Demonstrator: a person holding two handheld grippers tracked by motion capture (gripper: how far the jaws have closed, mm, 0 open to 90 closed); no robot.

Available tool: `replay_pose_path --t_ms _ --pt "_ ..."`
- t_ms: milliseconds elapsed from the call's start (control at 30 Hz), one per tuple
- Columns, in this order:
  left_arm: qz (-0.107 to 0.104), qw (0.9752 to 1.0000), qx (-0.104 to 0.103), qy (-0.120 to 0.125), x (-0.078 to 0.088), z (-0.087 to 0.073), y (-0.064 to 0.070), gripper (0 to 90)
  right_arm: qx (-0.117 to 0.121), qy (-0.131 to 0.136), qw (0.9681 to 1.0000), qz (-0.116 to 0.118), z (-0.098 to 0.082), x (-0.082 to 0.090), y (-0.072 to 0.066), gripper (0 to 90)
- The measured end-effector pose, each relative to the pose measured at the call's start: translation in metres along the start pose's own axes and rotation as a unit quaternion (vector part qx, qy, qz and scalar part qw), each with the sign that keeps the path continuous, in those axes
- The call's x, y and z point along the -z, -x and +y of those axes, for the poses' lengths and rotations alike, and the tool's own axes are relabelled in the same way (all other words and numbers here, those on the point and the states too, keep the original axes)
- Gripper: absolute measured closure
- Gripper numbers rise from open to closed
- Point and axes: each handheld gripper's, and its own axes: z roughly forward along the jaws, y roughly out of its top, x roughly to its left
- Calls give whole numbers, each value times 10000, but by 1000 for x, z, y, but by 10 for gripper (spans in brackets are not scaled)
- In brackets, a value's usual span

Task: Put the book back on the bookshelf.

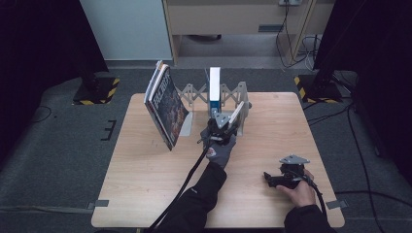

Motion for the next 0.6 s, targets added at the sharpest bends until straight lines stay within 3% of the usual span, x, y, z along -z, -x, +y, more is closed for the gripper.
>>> replay_pose_path --t_ms 267,500,600 --pt "-207 9995 -31 -215 7 -23 -3 682 1 -5 10000 4 0 0 0 28" --pt "-367 9990 -124 -242 12 -27 -6 661 0 1 10000 -2 0 0 0 28" --pt "-593 9975 -225 -322 17 -31 -8 622 0 1 10000 1 0 0 0 28"
